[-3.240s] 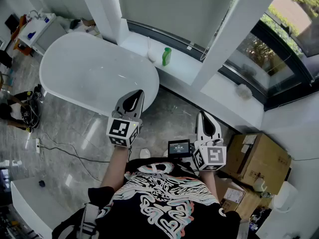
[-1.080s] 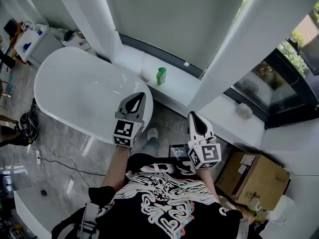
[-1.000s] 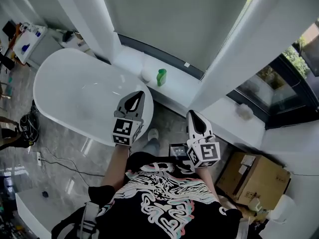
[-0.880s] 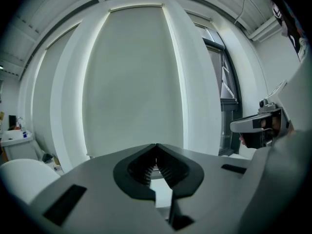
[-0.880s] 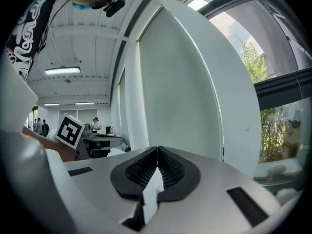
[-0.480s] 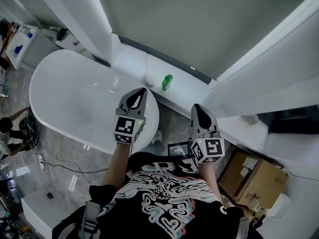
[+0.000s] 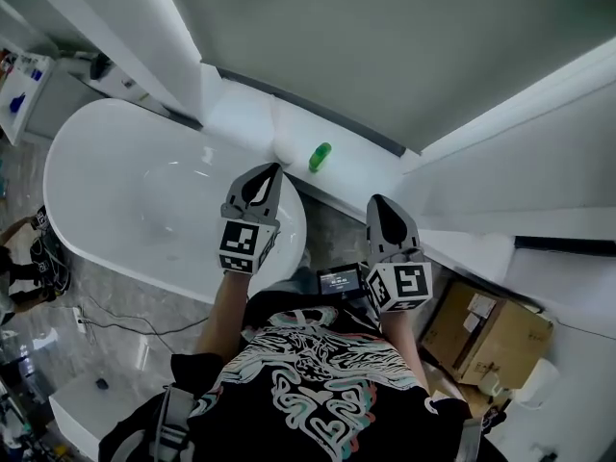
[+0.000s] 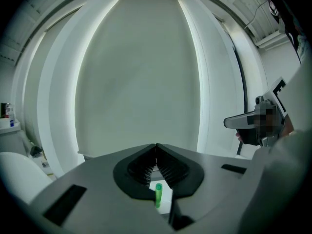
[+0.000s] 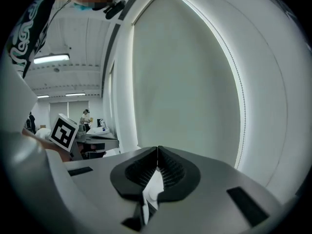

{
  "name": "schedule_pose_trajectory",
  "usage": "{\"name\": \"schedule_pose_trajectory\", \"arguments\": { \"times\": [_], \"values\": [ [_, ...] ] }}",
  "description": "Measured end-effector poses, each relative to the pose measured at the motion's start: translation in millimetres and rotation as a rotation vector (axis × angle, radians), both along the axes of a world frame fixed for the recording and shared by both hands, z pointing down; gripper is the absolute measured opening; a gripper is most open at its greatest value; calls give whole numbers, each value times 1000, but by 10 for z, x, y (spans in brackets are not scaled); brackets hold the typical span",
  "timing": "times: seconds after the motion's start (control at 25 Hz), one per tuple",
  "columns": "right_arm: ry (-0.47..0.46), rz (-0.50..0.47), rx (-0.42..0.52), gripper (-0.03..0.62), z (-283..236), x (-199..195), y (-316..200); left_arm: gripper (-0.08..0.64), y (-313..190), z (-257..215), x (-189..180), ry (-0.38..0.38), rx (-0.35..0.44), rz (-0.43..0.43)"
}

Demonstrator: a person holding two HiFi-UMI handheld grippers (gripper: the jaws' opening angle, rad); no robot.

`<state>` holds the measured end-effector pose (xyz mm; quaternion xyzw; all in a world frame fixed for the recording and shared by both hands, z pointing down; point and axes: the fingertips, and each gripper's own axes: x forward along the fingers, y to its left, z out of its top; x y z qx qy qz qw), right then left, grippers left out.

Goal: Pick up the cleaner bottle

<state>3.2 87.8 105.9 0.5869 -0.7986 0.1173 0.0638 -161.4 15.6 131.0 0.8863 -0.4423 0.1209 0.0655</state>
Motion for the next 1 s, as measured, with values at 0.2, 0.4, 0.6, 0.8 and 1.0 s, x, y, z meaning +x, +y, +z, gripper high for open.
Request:
{"name": "schedule_pose_trajectory", "arguments": {
  "times": [0.2,0.4,0.6,0.8,1.0],
  "values": [
    [10,-3,4,26,19,14,-177,17,-146,14,23,1,5,6],
    [4,-9,8,26,-6,-23,-312,17,-247,-11,-40,13,1,-5],
    [10,-21,8,26,-1,7,-430,17,-357,-45,37,20,19,-2],
    [19,-25,-7,26,120,79,-525,17,-440,84,111,8,6,2],
    [29,-23,-28,26,295,129,-625,17,-495,255,122,6,-15,-2]
  ]
}}
